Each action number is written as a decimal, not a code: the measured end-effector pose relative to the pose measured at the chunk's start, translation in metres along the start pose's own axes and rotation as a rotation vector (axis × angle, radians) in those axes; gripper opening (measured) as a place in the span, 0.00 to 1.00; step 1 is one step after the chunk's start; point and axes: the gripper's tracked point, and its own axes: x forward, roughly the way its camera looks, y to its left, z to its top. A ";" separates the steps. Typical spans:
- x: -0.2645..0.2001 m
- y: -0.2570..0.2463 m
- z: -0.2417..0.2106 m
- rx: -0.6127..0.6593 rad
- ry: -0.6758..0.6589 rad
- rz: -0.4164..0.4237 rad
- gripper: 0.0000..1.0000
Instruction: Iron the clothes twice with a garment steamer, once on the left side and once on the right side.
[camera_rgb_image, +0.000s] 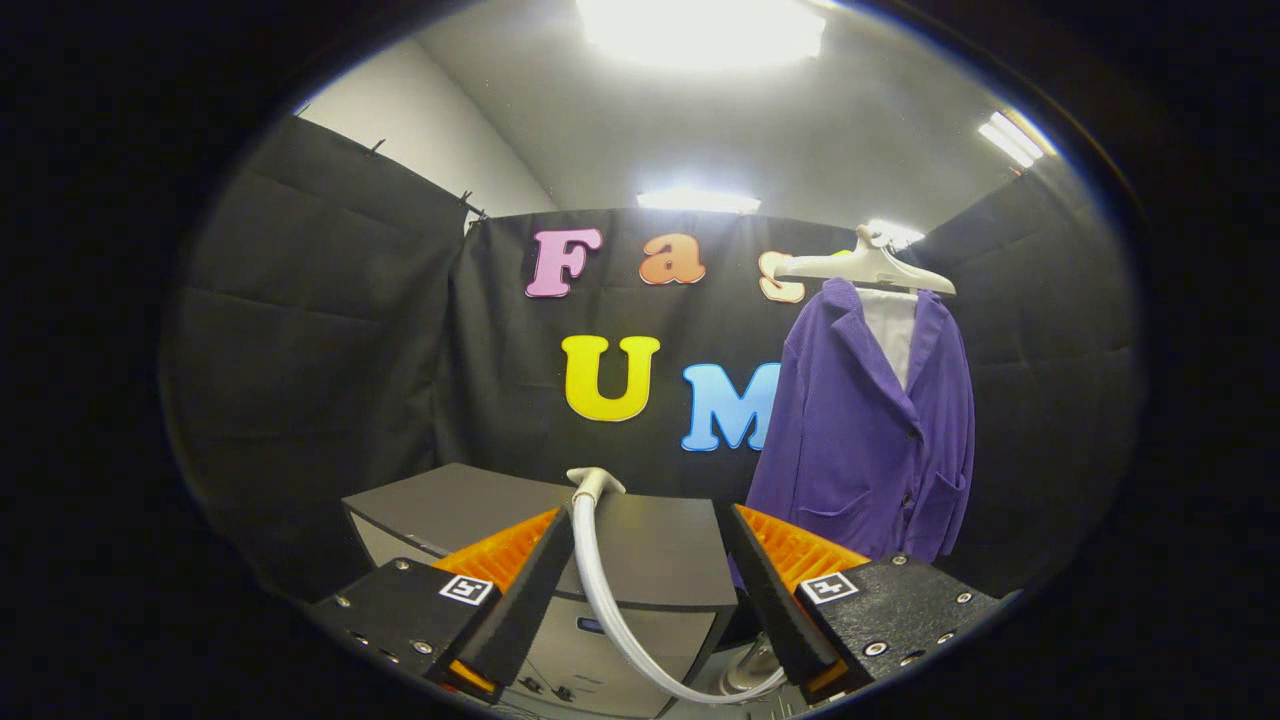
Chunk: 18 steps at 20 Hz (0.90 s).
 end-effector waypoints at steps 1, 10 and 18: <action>0.000 0.003 0.003 0.015 0.003 0.025 0.95; 0.000 0.021 0.031 0.037 0.042 0.205 0.95; 0.096 0.055 0.030 0.125 0.133 0.209 0.95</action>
